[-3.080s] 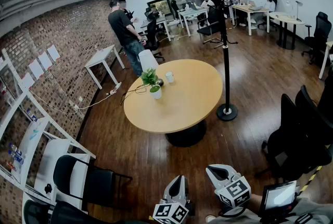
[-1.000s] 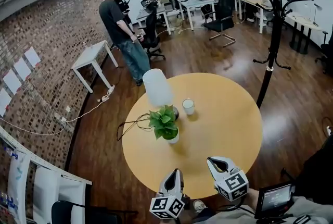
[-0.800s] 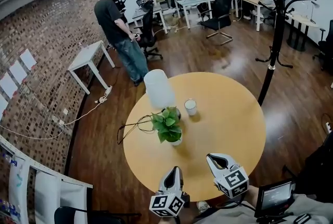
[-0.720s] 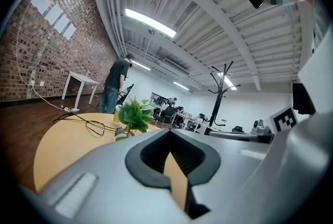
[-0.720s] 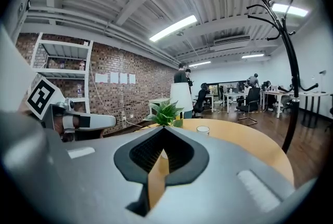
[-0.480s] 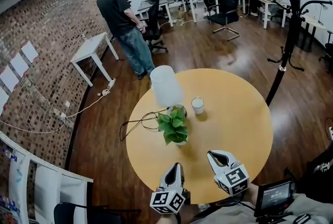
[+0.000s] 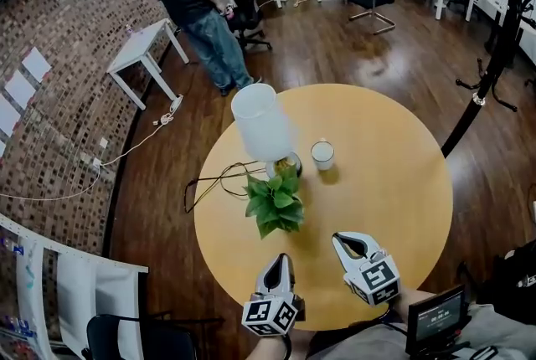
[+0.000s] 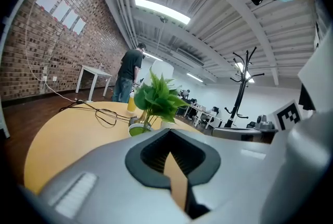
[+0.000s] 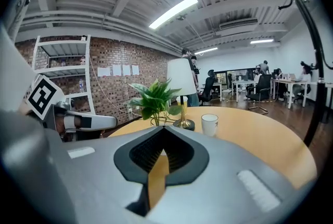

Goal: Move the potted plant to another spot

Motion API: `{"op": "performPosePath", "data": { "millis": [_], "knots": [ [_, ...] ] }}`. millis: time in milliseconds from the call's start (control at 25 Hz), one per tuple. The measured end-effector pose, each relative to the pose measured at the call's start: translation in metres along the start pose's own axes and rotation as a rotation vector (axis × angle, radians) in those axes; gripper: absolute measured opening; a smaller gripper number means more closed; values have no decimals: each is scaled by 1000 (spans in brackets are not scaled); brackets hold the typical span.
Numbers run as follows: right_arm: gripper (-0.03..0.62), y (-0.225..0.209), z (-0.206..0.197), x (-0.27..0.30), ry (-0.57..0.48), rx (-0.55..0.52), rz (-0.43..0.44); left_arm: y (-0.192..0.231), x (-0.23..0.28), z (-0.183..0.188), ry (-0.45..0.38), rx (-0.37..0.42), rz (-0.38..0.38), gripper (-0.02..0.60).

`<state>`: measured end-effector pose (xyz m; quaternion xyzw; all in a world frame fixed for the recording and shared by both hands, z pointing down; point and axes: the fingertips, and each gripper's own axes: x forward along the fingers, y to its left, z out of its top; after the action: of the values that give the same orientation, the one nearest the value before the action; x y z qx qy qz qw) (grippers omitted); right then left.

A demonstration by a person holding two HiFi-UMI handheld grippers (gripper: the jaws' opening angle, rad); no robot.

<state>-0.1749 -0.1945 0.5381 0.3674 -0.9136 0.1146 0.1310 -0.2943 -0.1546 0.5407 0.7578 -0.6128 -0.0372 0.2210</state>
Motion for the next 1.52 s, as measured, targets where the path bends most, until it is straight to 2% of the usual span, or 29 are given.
{"op": "performPosePath", "data": {
  "millis": [240,480,680,960,1080,1240,1360,1520],
  "knots": [
    [6,3,-54,54,63,9,16,52,25,-44,54,-11,34,2],
    [6,-2,-105,83,155,52,51,79,48,-90,130,-45,71,2],
    [6,-10,-118,100,178,57,56,93,62,-101,146,-40,79,2],
    [6,-13,-119,113,175,54,71,108,75,-101,141,33,95,2],
    [6,-14,-115,117,169,51,74,106,81,-97,131,90,70,86],
    [6,-16,-117,123,169,63,75,108,98,-100,138,164,42,302],
    [6,-19,-120,126,167,65,74,113,114,-101,131,226,25,436],
    [6,-27,-123,128,166,63,64,118,139,-95,112,270,3,519]
  ]
}}
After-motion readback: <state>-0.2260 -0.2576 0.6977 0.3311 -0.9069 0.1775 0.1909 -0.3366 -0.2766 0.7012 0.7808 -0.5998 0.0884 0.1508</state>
